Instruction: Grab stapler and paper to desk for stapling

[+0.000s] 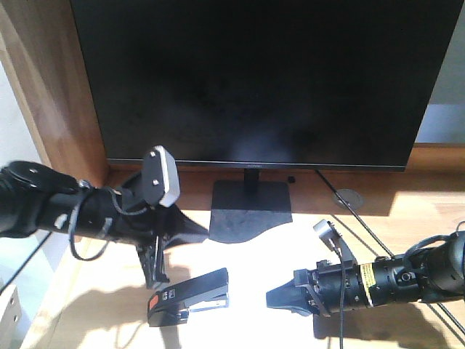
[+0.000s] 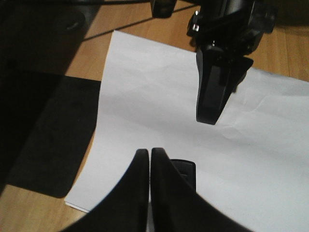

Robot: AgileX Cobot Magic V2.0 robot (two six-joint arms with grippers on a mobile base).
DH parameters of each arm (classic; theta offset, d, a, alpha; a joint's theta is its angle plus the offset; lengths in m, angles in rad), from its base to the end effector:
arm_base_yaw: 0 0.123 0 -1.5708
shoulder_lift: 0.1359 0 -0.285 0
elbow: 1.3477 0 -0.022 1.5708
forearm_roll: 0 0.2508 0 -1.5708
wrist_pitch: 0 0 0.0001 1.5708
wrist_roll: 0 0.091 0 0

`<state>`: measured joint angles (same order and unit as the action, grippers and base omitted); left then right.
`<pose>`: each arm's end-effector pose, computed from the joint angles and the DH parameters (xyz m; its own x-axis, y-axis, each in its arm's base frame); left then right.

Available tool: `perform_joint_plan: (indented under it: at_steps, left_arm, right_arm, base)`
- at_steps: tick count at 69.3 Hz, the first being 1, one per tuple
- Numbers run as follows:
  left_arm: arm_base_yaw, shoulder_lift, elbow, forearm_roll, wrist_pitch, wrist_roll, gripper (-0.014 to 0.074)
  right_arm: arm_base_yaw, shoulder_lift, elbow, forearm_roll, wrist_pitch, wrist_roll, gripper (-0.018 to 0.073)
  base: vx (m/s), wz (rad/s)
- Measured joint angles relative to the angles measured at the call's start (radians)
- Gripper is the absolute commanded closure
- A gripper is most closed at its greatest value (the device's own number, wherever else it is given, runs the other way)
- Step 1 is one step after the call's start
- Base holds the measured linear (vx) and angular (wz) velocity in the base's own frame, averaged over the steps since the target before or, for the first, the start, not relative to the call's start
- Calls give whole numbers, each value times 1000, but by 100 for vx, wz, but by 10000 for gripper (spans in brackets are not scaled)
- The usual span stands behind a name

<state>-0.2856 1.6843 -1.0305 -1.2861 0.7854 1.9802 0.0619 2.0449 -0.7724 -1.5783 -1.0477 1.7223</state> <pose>0.3072 -0.1546 0.2334 -0.0362 0.5607 -0.8272 0.9596 0.2505 0.1279 0.2891 0.0968 0.0900 -0.9680 0.0081 -0.2508 -0.2159 0.4825 0.8489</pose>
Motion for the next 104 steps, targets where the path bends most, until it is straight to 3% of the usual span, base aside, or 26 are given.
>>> perform_joint_plan:
  at_steps: [14,34,39,49,61,68,80,91,104]
  left_arm:
    - [0,-49,0,3,-18,-2,603]
    - [0,-58,0,8,-26,-67,603]
    - [0,-58,0,8,-26,-85,603]
    - [0,-61,0,19,-26,-109,603]
    - [0,-102,0,101,-51,-185,603]
    - [0,-127,0,191,-89,-286,603]
    - [0,-176,0,448,-143,-529,603]
    - [0,-212,0,745,-158,-831,603]
    - [0,-239,0,1135,-156,-1279,603]
  right_arm:
    - [0,0,0,0,0,-5,406]
    - [0,-6,0,-8,17,-12,-30]
    - [0,-20,0,-19,31,-12,-82]
    - [0,-67,0,-57,87,-12,-83]
    - [0,-167,0,-168,230,43,-50]
    - [0,-215,1,-181,294,63,-33]
    - [0,-303,2,-187,407,73,2]
    - [0,-387,5,-187,567,76,83]
    - [0,-491,6,-186,700,76,326]
  base:
    - [0,0]
    - [0,0]
    - [0,0]
    - [0,0]
    - [0,0]
    - [0,0]
    - [0,0]
    - [0,0]
    - [0,0]
